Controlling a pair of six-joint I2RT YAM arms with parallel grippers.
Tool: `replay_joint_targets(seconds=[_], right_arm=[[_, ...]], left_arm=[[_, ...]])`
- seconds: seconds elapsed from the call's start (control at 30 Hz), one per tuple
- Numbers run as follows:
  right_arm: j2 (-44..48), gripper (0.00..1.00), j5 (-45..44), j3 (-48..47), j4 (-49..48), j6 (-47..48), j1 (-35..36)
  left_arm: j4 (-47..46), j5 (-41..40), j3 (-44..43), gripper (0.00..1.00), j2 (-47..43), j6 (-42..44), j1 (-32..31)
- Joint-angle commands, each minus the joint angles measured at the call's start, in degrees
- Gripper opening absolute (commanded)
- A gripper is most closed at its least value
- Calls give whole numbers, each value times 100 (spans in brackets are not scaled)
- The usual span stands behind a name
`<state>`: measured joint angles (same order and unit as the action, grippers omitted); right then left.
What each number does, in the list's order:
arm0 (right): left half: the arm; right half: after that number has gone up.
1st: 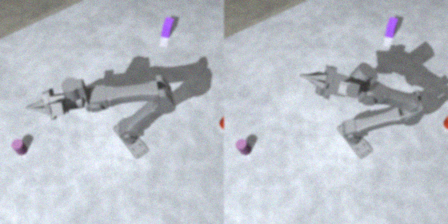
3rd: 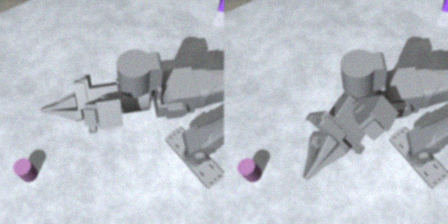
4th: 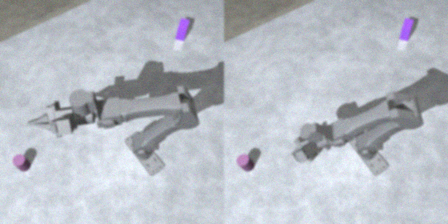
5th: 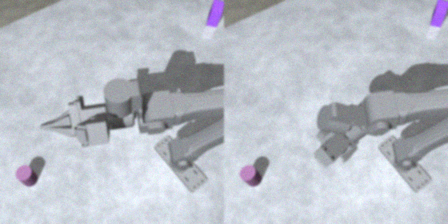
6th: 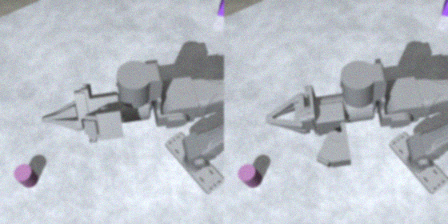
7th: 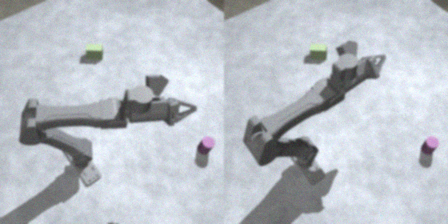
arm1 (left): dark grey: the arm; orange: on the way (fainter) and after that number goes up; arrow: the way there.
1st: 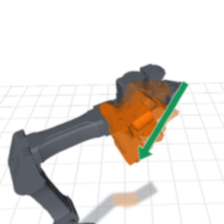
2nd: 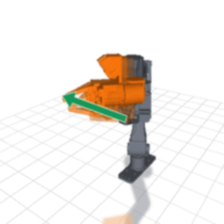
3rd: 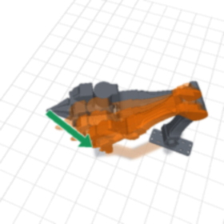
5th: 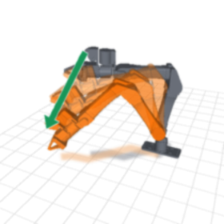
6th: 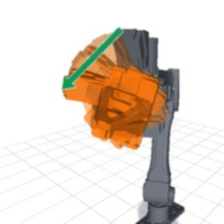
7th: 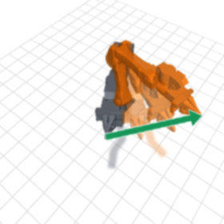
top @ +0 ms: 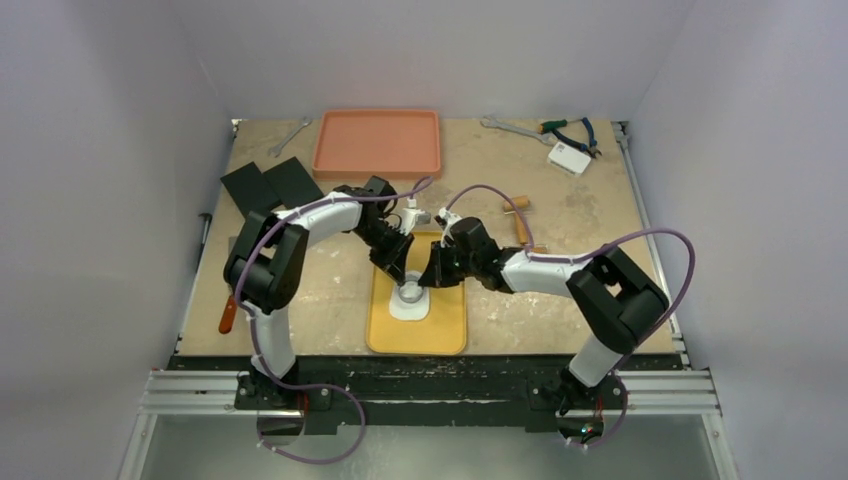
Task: Roll out the dumpling wrappers from the dough
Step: Press the dumpling wrapper on the work surface.
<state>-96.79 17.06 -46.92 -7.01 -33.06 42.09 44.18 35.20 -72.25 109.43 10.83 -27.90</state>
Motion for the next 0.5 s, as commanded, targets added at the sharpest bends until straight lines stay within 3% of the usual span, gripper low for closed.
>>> replay_joint_targets(seconds=[0.0, 0.23, 0.47], right_arm=[[-62, 0, -271, 840, 410, -168, 186], [-707, 0, 77, 94, 158, 124, -226], [-724, 0, -279, -169, 454, 387, -364]], left_arm=[[-422, -159, 139, 0, 619, 272, -84], [46, 41, 650, 0, 227, 495, -93], [160, 456, 817, 0, 79, 658, -180]])
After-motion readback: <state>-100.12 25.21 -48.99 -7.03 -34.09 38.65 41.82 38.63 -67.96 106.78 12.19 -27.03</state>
